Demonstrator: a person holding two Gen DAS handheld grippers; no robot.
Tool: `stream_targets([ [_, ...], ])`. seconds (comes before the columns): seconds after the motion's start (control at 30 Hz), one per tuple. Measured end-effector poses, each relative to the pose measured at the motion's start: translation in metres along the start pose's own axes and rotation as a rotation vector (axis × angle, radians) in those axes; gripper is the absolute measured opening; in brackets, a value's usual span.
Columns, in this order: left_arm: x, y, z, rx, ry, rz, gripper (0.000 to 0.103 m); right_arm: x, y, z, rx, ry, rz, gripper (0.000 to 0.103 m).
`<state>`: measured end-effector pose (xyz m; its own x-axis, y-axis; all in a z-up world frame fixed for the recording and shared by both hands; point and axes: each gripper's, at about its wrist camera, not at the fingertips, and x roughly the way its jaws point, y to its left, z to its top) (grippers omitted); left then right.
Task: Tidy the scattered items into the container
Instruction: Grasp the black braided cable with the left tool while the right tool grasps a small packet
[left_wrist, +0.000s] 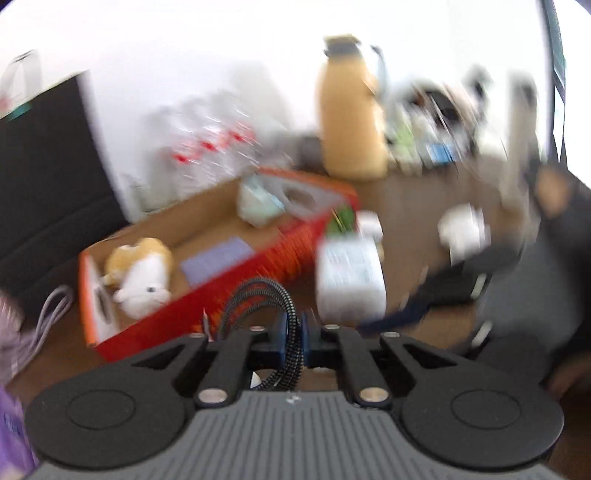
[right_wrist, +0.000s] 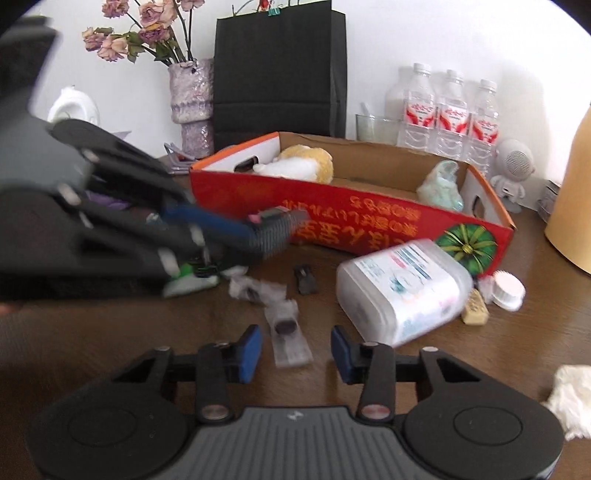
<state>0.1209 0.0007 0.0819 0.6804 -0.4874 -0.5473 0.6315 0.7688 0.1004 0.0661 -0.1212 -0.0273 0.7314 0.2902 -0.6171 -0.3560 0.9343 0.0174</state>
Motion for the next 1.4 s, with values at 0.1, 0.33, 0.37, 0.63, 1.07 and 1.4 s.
stream_targets([
  [0.1, -0.042, 0.015, 0.0, -0.202, -0.117, 0.016, 0.008, 0.01, 0.008, 0.002, -0.027, 0.018, -0.018, 0.02],
  [0.33, -0.105, -0.014, -0.048, -0.433, -0.138, 0.042, 0.006, -0.017, 0.015, -0.007, -0.022, -0.005, -0.013, 0.014],
  [0.37, -0.109, -0.026, -0.055, -0.415, -0.109, 0.054, 0.006, -0.028, 0.017, -0.01, -0.024, -0.013, -0.007, 0.014],
  [0.63, -0.104, -0.114, -0.093, -0.188, 0.032, 0.032, 0.007, -0.097, 0.03, -0.066, -0.005, 0.046, 0.0, 0.015],
  [1.07, -0.123, -0.078, -0.118, -0.334, 0.092, 0.265, 0.046, -0.12, 0.02, -0.098, 0.044, 0.021, -0.052, 0.028],
  [1.4, -0.095, -0.074, -0.123, -0.348, 0.218, 0.235, 0.048, -0.101, 0.031, -0.09, 0.016, 0.034, -0.062, 0.03],
])
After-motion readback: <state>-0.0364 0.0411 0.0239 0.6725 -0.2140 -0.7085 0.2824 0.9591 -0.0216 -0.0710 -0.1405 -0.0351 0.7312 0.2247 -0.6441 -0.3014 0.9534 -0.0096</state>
